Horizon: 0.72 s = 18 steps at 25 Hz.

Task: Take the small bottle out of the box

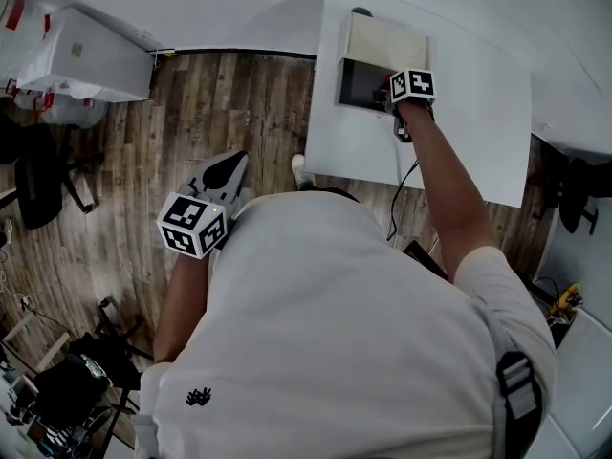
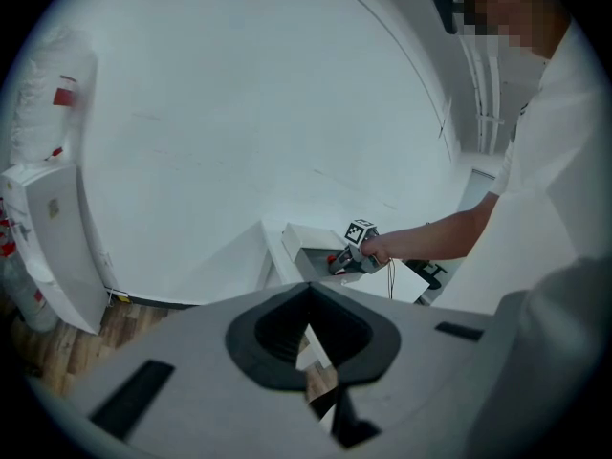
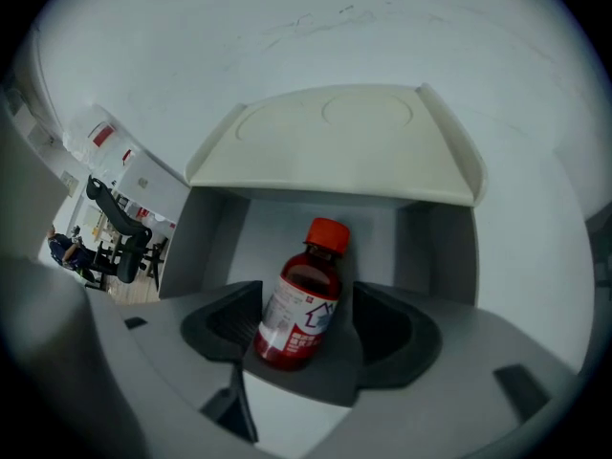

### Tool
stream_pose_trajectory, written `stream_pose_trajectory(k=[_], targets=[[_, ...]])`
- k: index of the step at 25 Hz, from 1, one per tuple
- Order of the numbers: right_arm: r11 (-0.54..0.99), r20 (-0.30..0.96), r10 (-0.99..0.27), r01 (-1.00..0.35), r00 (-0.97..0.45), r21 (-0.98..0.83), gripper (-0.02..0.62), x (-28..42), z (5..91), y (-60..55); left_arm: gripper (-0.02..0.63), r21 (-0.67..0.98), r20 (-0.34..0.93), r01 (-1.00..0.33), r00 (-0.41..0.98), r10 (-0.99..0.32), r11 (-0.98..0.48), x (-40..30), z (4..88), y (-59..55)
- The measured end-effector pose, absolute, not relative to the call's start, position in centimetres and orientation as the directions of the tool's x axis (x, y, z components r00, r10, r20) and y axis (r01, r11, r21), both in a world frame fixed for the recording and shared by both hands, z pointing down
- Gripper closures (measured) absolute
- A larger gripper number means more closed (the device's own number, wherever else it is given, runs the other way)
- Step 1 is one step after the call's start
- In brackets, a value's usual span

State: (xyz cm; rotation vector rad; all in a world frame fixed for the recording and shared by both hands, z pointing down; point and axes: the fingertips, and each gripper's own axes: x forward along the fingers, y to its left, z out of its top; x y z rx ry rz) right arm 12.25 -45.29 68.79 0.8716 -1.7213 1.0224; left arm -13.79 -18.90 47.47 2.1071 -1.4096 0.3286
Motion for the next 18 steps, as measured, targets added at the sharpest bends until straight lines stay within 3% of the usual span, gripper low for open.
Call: stream_pose_trajectory(k=[6, 9, 18], targets=[[0.487, 0.979, -0.066, -0.862, -0.195, -0.139, 0.304, 12.6, 70.0, -44.5, 0.6, 0.332, 0.499, -0.91, 0.392, -0.773, -0.247, -14.5, 47.8, -18.3], [0.538, 0.989, -0.087, -0.841, -0.121, -0.055, 0.362, 13.2, 70.4, -44.5, 0.6, 0.331, 0.497, -0.912, 0.385, -0.778, -0.241, -14.7, 47.9, -18.0], [0.55, 0.979, -0.138, -0.834, -0.15, -0.05, 0.37, 13.0, 69.8, -44.8, 0.6, 0.326, 0.498, -0.916, 0.376, -0.781, -0.234, -15.9, 47.9, -16.6]])
